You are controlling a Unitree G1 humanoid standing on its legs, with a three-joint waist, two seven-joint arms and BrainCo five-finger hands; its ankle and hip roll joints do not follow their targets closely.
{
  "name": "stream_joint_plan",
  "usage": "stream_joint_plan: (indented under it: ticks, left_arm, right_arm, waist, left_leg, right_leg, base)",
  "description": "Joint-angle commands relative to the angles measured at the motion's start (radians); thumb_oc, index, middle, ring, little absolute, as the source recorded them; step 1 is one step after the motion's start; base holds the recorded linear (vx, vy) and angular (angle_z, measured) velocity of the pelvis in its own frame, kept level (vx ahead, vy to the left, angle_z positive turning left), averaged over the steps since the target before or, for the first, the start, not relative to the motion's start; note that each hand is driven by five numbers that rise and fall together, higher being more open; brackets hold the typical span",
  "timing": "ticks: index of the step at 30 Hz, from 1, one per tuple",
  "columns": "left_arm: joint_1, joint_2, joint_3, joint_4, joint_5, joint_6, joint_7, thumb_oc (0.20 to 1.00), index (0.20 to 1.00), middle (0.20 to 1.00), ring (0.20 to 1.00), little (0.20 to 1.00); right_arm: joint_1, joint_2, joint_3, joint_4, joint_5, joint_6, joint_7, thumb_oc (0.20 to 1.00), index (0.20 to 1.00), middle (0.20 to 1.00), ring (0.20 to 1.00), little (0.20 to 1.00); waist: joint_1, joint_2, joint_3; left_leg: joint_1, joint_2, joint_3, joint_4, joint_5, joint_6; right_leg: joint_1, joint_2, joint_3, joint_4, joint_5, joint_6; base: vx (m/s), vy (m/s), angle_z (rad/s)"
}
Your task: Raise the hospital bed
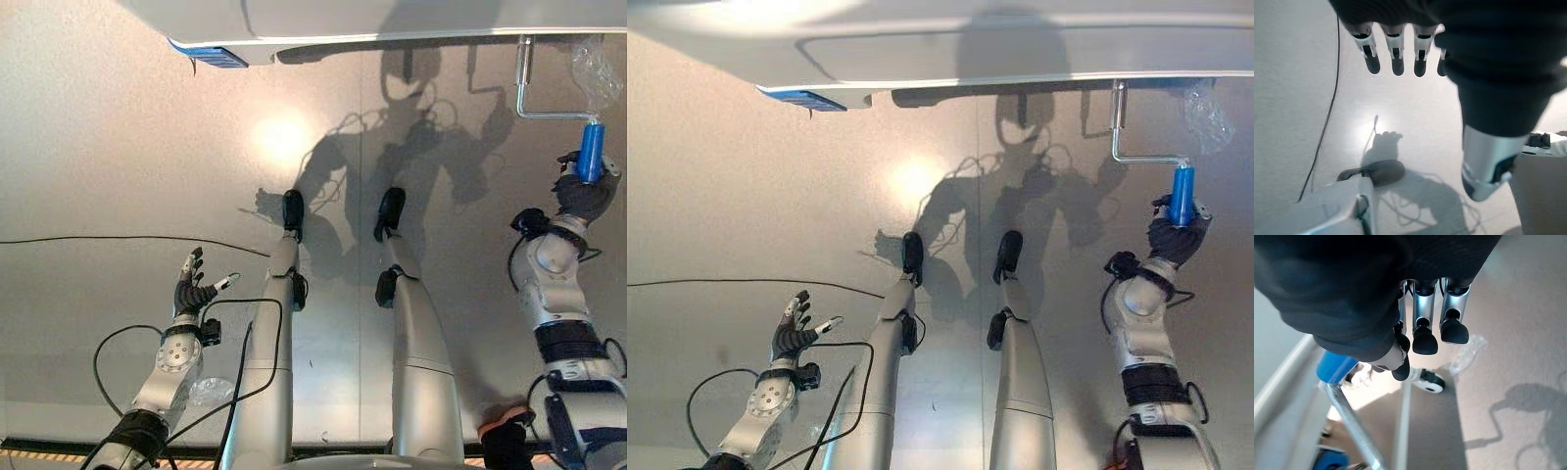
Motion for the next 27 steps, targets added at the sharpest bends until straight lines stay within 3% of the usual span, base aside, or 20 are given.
stream_joint_plan:
  ticks: [1, 2, 3, 5, 6, 10, 11, 13, 14, 19, 22, 27]
  left_arm:
    - [0.119, -0.013, 0.047, -0.001, 0.006, 0.003, 0.000, 1.000, 1.000, 1.000, 1.000, 1.000]
    - [0.125, -0.013, 0.045, 0.000, 0.006, 0.004, -0.001, 1.000, 1.000, 1.000, 1.000, 1.000]
    - [0.134, -0.008, 0.044, -0.007, 0.003, 0.009, -0.014, 1.000, 1.000, 1.000, 1.000, 1.000]
    - [0.142, -0.006, 0.046, -0.011, 0.001, 0.009, -0.020, 1.000, 1.000, 1.000, 1.000, 1.000]
    - [0.149, -0.006, 0.045, -0.013, -0.003, 0.011, -0.033, 1.000, 1.000, 1.000, 1.000, 1.000]
    - [0.153, -0.008, 0.045, -0.008, -0.003, 0.012, -0.043, 1.000, 1.000, 1.000, 1.000, 1.000]
    - [0.151, -0.009, 0.044, -0.002, 0.001, 0.014, -0.050, 1.000, 1.000, 1.000, 1.000, 1.000]
    - [0.151, -0.013, 0.044, -0.001, 0.002, 0.013, -0.056, 1.000, 1.000, 1.000, 1.000, 1.000]
    - [0.143, -0.020, 0.039, 0.013, -0.001, 0.013, -0.059, 1.000, 1.000, 1.000, 1.000, 1.000]
    - [0.131, -0.023, 0.038, 0.022, -0.002, 0.014, -0.058, 1.000, 1.000, 1.000, 1.000, 1.000]
    - [0.131, -0.021, 0.037, 0.026, 0.008, 0.022, -0.062, 1.000, 1.000, 1.000, 1.000, 1.000]
    - [0.092, -0.022, 0.025, 0.061, 0.009, 0.025, -0.045, 1.000, 1.000, 1.000, 1.000, 1.000]
  right_arm:
    - [0.132, -0.074, -0.093, -0.286, 0.009, -0.239, 0.066, 0.200, 0.200, 0.200, 0.200, 0.200]
    - [0.139, -0.073, -0.091, -0.286, 0.011, -0.238, 0.068, 0.200, 0.200, 0.200, 0.200, 0.200]
    - [0.150, -0.065, -0.050, -0.345, 0.062, -0.247, 0.149, 0.200, 0.200, 0.200, 0.200, 0.200]
    - [0.158, -0.059, -0.035, -0.374, 0.083, -0.249, 0.180, 0.200, 0.200, 0.200, 0.200, 0.200]
    - [0.160, -0.053, 0.018, -0.409, 0.149, -0.247, 0.257, 0.200, 0.200, 0.200, 0.200, 0.200]
    - [0.157, -0.067, 0.099, -0.439, 0.192, -0.220, 0.338, 0.200, 0.200, 0.200, 0.200, 0.200]
    - [0.143, -0.082, 0.170, -0.450, 0.230, -0.194, 0.399, 0.200, 0.200, 0.200, 0.200, 0.200]
    - [0.139, -0.090, 0.194, -0.442, 0.242, -0.182, 0.420, 0.200, 0.200, 0.200, 0.200, 0.200]
    - [0.105, -0.080, 0.266, -0.441, 0.287, -0.168, 0.459, 0.200, 0.200, 0.200, 0.200, 0.200]
    - [0.031, -0.084, 0.398, -0.440, 0.324, -0.133, 0.515, 0.200, 0.200, 0.200, 0.200, 0.200]
    - [-0.028, -0.118, 0.499, -0.418, 0.295, -0.072, 0.544, 0.200, 0.200, 0.200, 0.200, 0.200]
    - [-0.257, -0.099, 0.622, -0.231, 0.211, 0.019, 0.475, 0.200, 0.200, 0.200, 0.200, 0.200]
  waist:
    - [-0.023, 0.033, -0.023]
    - [-0.022, 0.033, -0.023]
    - [-0.022, 0.030, -0.023]
    - [-0.023, 0.027, -0.023]
    - [-0.022, 0.023, -0.023]
    - [-0.018, 0.020, -0.023]
    - [-0.011, 0.019, -0.023]
    - [-0.009, 0.018, -0.023]
    - [0.000, 0.019, -0.023]
    - [0.011, 0.019, -0.023]
    - [0.021, 0.017, -0.023]
    - [0.045, 0.011, -0.023]
  left_leg:
    - [0.017, -0.005, -0.003, -0.041, 0.024, -0.026]
    - [0.040, -0.004, -0.009, -0.037, -0.004, -0.030]
    - [0.043, -0.004, -0.007, -0.035, -0.007, -0.030]
    - [0.044, -0.004, -0.007, -0.035, -0.006, -0.030]
    - [0.044, -0.003, -0.007, -0.033, -0.005, -0.031]
    - [0.043, -0.002, -0.006, -0.036, 0.001, -0.032]
    - [0.041, 0.000, -0.007, -0.038, 0.005, -0.033]
    - [0.042, 0.000, -0.007, -0.040, 0.006, -0.033]
    - [0.041, 0.000, -0.006, -0.040, 0.008, -0.032]
    - [0.043, 0.001, -0.006, -0.045, 0.013, -0.035]
    - [0.045, 0.000, -0.008, -0.047, 0.015, -0.035]
    - [0.062, 0.003, -0.010, -0.059, 0.021, -0.035]
  right_leg:
    - [-0.012, 0.030, -0.035, 0.088, -0.042, 0.041]
    - [0.008, 0.033, -0.027, 0.097, -0.069, 0.050]
    - [0.013, 0.036, -0.030, 0.097, -0.071, 0.050]
    - [0.016, 0.036, -0.030, 0.096, -0.070, 0.049]
    - [0.019, 0.037, -0.031, 0.091, -0.067, 0.049]
    - [0.020, 0.036, -0.035, 0.087, -0.061, 0.048]
    - [0.020, 0.036, -0.037, 0.085, -0.058, 0.048]
    - [0.021, 0.036, -0.038, 0.086, -0.058, 0.047]
    - [0.021, 0.035, -0.040, 0.084, -0.055, 0.046]
    - [0.025, 0.033, -0.045, 0.079, -0.050, 0.044]
    - [0.028, 0.034, -0.049, 0.076, -0.049, 0.043]
    - [0.051, 0.032, -0.060, 0.055, -0.038, 0.043]
  base:
    - [-0.01, 0.001, -0.07]
    - [0.05, -0.022, -0.09]
    - [0.05, -0.026, -0.09]
    - [-0.01, -0.017, -0.07]
    - [0.00, 0.000, 0.00]
    - [0.00, 0.000, 0.00]
    - [0.00, 0.000, 0.00]
    - [0.00, 0.000, 0.00]
    - [0.00, 0.000, 0.00]
    - [0.00, 0.000, 0.00]
    - [0.00, 0.000, 0.00]
    - [0.00, -0.002, -0.02]
